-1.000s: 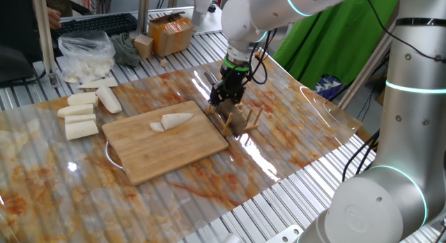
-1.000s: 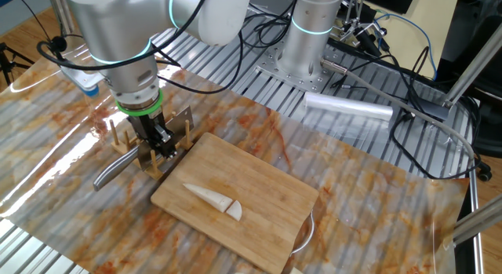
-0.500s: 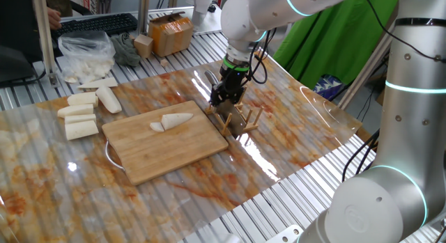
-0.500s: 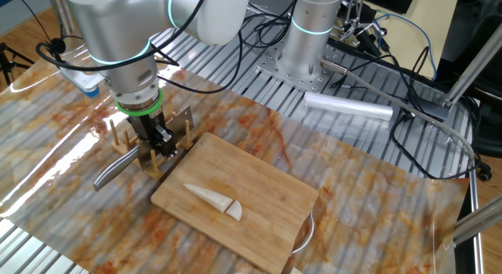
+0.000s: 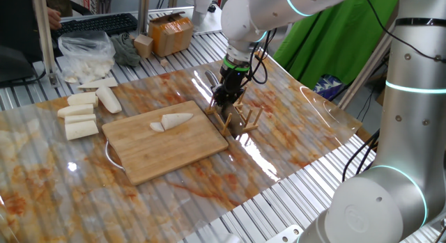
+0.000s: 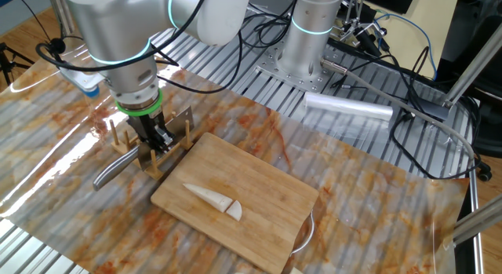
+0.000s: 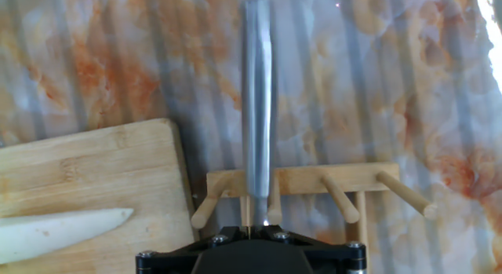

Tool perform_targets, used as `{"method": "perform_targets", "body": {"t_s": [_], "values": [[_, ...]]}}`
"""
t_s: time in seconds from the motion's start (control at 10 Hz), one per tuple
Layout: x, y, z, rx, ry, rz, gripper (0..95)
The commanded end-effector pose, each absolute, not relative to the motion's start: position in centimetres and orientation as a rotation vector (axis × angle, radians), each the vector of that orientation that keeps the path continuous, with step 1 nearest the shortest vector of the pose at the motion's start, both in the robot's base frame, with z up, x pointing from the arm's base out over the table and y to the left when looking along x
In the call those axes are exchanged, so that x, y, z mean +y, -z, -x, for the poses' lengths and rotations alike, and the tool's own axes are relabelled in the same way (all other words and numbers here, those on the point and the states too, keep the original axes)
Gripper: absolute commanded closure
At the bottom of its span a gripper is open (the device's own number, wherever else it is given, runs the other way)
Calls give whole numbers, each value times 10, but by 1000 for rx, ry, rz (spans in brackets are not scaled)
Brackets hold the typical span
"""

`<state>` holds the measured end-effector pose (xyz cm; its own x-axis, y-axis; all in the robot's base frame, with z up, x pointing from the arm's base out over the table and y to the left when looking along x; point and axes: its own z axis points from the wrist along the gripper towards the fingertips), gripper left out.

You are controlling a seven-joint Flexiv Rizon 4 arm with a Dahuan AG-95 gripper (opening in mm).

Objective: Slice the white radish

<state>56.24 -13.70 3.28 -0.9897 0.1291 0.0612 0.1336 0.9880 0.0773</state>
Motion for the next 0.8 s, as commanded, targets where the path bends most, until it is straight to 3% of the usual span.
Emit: {"method": "perform_targets", "body": {"t_s": [0.1, 0.8], "values": [[-137, -33, -563, -3079, 126, 188, 950], [-134, -66, -552, -3084, 118, 160, 950]]}}
